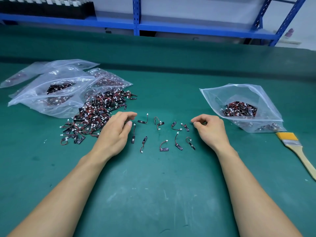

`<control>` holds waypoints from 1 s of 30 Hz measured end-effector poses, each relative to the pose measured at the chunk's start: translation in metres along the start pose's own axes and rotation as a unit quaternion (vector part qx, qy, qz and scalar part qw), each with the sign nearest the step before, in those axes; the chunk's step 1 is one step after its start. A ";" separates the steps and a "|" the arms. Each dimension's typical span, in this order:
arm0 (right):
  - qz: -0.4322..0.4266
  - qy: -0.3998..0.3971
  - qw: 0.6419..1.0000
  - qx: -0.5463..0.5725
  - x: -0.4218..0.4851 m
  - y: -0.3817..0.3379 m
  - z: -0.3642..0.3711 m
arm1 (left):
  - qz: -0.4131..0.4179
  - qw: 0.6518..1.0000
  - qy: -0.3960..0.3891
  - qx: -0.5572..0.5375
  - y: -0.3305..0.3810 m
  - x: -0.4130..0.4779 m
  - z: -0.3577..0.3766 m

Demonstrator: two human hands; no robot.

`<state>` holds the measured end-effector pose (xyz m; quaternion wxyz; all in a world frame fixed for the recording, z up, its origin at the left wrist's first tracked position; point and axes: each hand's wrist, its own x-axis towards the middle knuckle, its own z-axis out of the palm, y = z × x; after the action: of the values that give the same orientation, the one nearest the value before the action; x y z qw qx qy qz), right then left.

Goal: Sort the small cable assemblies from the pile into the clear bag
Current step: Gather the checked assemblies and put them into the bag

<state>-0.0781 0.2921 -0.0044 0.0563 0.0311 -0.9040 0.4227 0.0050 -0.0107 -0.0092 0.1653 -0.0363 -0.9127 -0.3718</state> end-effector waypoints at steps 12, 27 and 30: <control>0.028 0.019 0.999 -0.002 0.004 0.002 0.005 | 0.014 0.970 -0.173 0.171 0.034 -0.003 0.035; 0.023 0.025 0.998 0.052 0.008 0.008 0.005 | 0.144 0.978 -0.121 0.090 0.086 0.023 0.105; 0.023 0.026 0.998 0.047 0.007 0.008 0.004 | 0.138 0.982 -0.129 0.016 0.080 0.026 0.095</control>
<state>-0.0857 0.2940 -0.0123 0.0689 0.0017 -0.8816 0.4670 -0.0303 0.1108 -0.0111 0.0966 -0.2069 -0.9186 -0.3226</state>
